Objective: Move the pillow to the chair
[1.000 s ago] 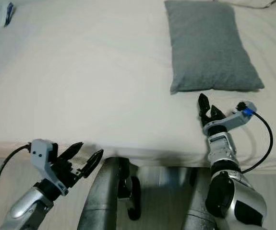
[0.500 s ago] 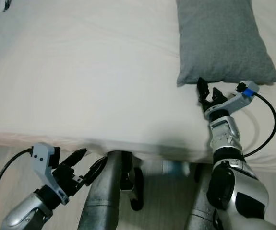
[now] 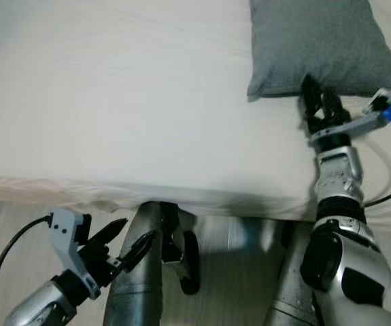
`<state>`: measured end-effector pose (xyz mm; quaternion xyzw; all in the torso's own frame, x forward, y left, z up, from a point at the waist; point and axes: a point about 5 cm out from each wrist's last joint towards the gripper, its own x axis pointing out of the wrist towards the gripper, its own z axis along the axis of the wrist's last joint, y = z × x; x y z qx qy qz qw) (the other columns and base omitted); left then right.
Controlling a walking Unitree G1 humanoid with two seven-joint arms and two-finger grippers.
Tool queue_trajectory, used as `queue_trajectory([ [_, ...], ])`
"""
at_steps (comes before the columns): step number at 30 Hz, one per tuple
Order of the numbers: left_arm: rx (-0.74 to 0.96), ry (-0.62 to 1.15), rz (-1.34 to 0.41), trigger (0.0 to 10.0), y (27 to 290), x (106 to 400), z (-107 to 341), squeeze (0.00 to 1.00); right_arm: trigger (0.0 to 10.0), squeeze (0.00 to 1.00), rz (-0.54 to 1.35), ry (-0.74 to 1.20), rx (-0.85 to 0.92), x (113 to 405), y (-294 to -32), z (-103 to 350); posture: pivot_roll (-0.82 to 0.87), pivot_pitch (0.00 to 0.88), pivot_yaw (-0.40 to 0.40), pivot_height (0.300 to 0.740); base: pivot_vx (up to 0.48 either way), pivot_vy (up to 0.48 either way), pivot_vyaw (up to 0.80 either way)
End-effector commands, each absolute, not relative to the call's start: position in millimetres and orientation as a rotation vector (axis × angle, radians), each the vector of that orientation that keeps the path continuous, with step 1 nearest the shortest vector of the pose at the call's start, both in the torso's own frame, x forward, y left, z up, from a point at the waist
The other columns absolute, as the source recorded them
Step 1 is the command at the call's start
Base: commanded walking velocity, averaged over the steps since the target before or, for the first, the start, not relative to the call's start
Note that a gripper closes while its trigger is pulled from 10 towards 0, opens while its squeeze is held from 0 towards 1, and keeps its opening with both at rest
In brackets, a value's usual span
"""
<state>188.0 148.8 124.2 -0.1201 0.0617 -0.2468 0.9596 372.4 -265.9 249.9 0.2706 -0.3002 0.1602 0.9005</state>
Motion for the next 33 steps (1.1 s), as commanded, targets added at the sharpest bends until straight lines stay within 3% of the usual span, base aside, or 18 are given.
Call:
queue_trajectory([
  [1, -0.245, 0.178, -0.484, 10.0, 153, 181, 116, 0.0, 10.0, 0.0, 0.41, -0.645, 0.577, 369, -259, 248, 0.26, 0.605, 0.286, 0.505, 0.0, 0.0, 0.0],
  [5, -0.242, 0.182, -0.486, 10.0, 153, 180, 117, 0.0, 10.0, 0.0, 0.373, -0.704, 0.614, 367, -269, 258, 0.26, 0.605, 0.292, 0.505, 0.0, 0.0, 0.0],
  [8, -0.24, 0.184, -0.495, 10.0, 153, 178, 118, 0.0, 10.0, 0.0, 0.196, -0.605, 0.648, 375, -281, 248, 0.27, 0.602, 0.297, 0.505, 0.0, 0.0, 0.0],
  [10, -0.24, 0.185, -0.496, 10.0, 153, 178, 118, 0.0, 10.0, 0.0, 0.178, -0.587, 0.651, 375, -282, 246, 0.27, 0.602, 0.297, 0.505, 0.0, 0.0, 0.0],
  [11, -0.239, 0.187, -0.5, 10.0, 153, 178, 119, 0.0, 10.0, 0.0, 0.159, -0.568, 0.736, 377, -282, 241, 0.27, 0.599, 0.299, 0.505, 0.0, 0.0, 0.0],
  [16, -0.239, 0.187, -0.51, 10.0, 150, 178, 119, 0.0, 10.0, 0.0, 0.257, -0.463, 0.907, 380, -261, 215, 0.27, 0.595, 0.299, 0.505, 0.0, 0.0, 0.0],
  [25, -0.247, 0.196, -0.525, 10.0, 146, 177, 118, 0.0, 10.0, 0.0, 0.358, -0.349, 0.987, 382, -234, 196, 0.26, 0.595, 0.303, 0.505, 0.0, 0.0, 0.0],
  [27, -0.248, 0.197, -0.527, 10.0, 145, 176, 118, 0.0, 10.0, 0.0, 0.346, -0.357, 0.989, 381, -236, 195, 0.26, 0.595, 0.303, 0.505, 0.0, 0.0, 0.0],
  [33, -0.252, 0.2, -0.529, 10.0, 144, 175, 119, 0.0, 10.0, 0.0, 0.315, -0.551, 0.963, 368, -276, 214, 0.29, 0.59, 0.314, 0.505, 0.0, 0.0, 0.0],
])
